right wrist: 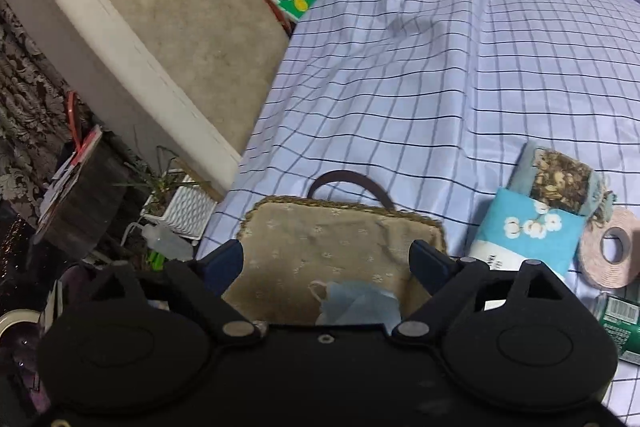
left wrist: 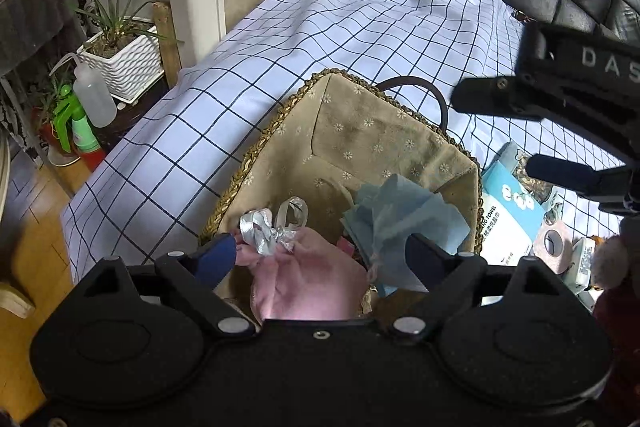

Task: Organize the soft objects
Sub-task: 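Carry the mask and pink pouch into the basket and open both tools, then withdraw both tools from the basket back toward the item pile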

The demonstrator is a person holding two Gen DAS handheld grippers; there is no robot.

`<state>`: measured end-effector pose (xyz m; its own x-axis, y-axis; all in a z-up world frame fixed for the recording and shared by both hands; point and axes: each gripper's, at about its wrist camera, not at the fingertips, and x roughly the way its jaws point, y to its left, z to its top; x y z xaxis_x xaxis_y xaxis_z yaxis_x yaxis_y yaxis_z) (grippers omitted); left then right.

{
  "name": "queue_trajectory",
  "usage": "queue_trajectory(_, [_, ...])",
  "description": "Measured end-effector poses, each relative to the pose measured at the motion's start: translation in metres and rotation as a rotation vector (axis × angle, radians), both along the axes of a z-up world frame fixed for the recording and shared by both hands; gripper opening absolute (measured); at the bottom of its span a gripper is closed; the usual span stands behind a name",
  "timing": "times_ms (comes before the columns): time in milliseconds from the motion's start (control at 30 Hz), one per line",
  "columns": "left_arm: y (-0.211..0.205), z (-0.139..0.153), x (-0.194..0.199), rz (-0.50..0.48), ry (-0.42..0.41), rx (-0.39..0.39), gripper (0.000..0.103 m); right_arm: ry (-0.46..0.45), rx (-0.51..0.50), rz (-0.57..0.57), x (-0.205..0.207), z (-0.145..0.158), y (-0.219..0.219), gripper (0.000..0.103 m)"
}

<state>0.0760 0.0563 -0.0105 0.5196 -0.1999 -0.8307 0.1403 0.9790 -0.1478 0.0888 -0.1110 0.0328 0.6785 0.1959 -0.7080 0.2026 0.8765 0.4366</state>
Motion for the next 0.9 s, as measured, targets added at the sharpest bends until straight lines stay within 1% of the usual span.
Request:
queue_trajectory(100, [-0.001,0.001,-0.001,-0.002,-0.004,-0.002,0.088,0.009,-0.008,-0.028,-0.002,-0.002,-0.007,0.090])
queue_trajectory(200, [-0.001,0.002,-0.002,0.010,-0.021,0.028,0.088,0.012,-0.025,-0.045,-0.005,-0.002,-0.010,0.090])
queue_trajectory(267, [0.000,0.002,-0.002,0.021,-0.025,0.030,0.088,0.009,-0.058,-0.057,-0.008,-0.001,-0.009,0.091])
queue_trajectory(333, [0.003,0.003,0.000,0.034,-0.023,0.027,0.088,0.000,-0.099,-0.065,-0.012,0.001,-0.007,0.094])
queue_trajectory(400, [0.006,0.003,0.000,0.045,-0.026,0.024,0.088,-0.016,-0.135,-0.082,-0.017,0.003,-0.006,0.101])
queue_trajectory(433, [0.006,0.004,0.000,0.050,-0.030,0.026,0.088,-0.026,-0.151,-0.091,-0.020,0.004,-0.006,0.103])
queue_trajectory(533, [0.005,0.005,0.000,0.055,-0.037,0.036,0.088,-0.051,-0.196,-0.104,-0.030,0.009,-0.008,0.103])
queue_trajectory(633, [0.002,0.005,-0.001,0.045,-0.040,0.033,0.088,-0.053,-0.260,-0.127,-0.040,0.012,-0.014,0.103])
queue_trajectory(733, [-0.004,0.007,-0.004,0.021,-0.048,0.023,0.088,-0.037,-0.327,-0.184,-0.055,0.012,-0.028,0.103])
queue_trajectory(833, [-0.016,0.010,-0.009,-0.009,-0.056,0.019,0.088,-0.004,-0.339,-0.210,-0.072,0.009,-0.054,0.103])
queue_trajectory(900, [-0.027,0.011,-0.012,-0.036,-0.056,0.016,0.088,0.022,-0.340,-0.248,-0.085,0.005,-0.076,0.103])
